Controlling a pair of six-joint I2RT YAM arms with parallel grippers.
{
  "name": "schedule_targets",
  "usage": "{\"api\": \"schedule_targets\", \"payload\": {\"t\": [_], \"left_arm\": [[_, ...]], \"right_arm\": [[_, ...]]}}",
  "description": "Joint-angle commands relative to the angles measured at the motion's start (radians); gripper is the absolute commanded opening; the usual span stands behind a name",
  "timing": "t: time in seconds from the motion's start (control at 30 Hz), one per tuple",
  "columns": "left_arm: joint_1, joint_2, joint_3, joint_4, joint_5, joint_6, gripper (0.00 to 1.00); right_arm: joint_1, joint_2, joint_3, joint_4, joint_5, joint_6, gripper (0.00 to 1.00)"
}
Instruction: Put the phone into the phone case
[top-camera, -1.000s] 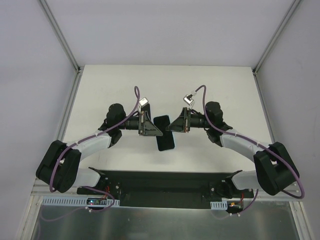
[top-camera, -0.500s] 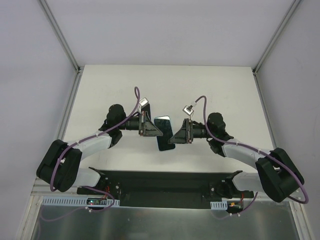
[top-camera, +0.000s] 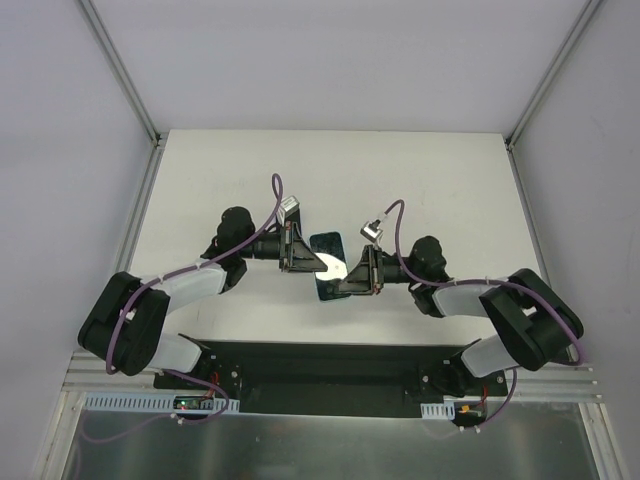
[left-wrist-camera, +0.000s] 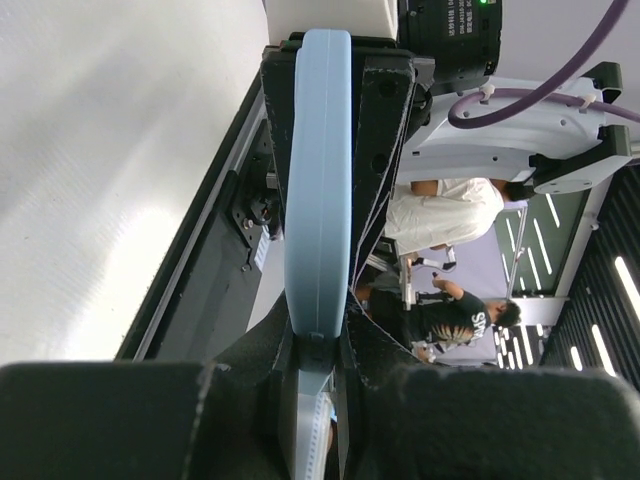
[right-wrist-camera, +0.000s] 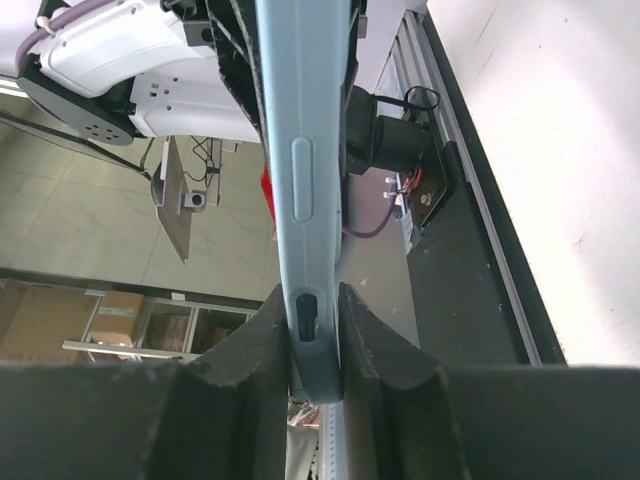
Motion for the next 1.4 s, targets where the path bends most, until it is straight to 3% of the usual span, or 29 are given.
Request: {"api": "schedule_targets", "payload": {"t": [0.0, 0.1, 0.27, 0.33, 0.37, 0.4, 0.43, 0.5, 0.6, 1.17, 1.3, 1.37], "left_arm": [[0.000, -0.004, 0.053, 0.056, -0.004, 0.008, 0.00], [0.000, -0.004, 0.049, 0.055, 0.002, 0.014, 0.00], [0.000, -0.004, 0.043, 0.052, 0.003, 0.015, 0.00], [0.000, -0.009, 0.043, 0.041, 0.000, 0.014, 0.00], [0.000, -0.011, 0.044, 0.035, -0.001, 0.017, 0.00], [0.000, -0.015, 0.046, 0.027, -0.003, 0.021, 0.00], [0.000, -0.020, 0.046, 0.018, -0.007, 0.028, 0.00], [0.000, -0.024, 0.056, -0.028, -0.009, 0.052, 0.00], [0.000, -0.021, 0.066, -0.033, 0.015, 0.057, 0.00], [-0.004, -0.047, 0.003, -0.033, 0.155, 0.043, 0.00], [-0.006, -0.034, 0.000, -0.033, 0.172, 0.041, 0.00], [-0.006, -0.032, -0.002, -0.033, 0.172, 0.040, 0.00]], "right_arm": [[0.008, 0.025, 0.011, 0.313, -0.024, 0.049, 0.17], [0.008, 0.024, 0.011, 0.313, -0.015, 0.048, 0.08], [0.007, 0.019, 0.031, 0.313, -0.018, 0.070, 0.04], [0.008, 0.013, 0.031, 0.313, -0.021, 0.074, 0.15], [0.008, 0.010, 0.028, 0.313, -0.020, 0.069, 0.23], [0.010, 0.007, 0.026, 0.313, -0.020, 0.067, 0.37], [0.010, 0.005, 0.025, 0.313, -0.021, 0.067, 0.42], [0.013, 0.007, 0.020, 0.313, -0.021, 0.064, 0.51], [0.014, 0.019, 0.025, 0.313, -0.005, 0.070, 0.52], [-0.047, 0.116, 0.163, 0.310, 0.080, 0.170, 0.42], [-0.061, 0.134, 0.193, 0.310, 0.083, 0.182, 0.30], [-0.070, 0.140, 0.204, 0.310, 0.086, 0.187, 0.16]]}}
